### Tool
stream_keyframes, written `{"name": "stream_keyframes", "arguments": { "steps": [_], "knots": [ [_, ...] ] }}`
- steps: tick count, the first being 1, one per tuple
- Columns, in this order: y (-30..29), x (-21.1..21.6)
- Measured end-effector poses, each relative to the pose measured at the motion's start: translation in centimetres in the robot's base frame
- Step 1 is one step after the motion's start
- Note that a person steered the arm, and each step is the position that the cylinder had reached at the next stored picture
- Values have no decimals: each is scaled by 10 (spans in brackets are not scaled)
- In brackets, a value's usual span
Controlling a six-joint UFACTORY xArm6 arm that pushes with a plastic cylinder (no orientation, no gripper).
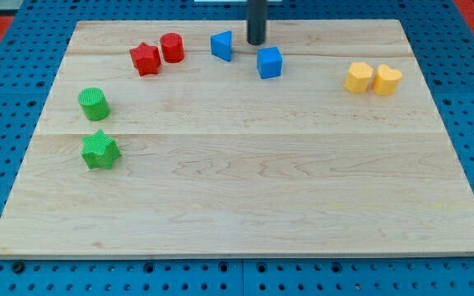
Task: Place the blue cube to the bottom of the yellow hexagon
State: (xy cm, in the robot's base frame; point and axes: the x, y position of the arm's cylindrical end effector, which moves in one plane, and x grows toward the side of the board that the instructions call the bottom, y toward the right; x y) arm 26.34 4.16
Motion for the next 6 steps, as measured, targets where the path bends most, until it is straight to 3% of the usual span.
{"name": "stream_keyframes", "arguments": {
  "steps": [1,4,5,6],
  "knots": [
    [-12,60],
    [54,74],
    [54,135],
    [-20,116]
  ]
}}
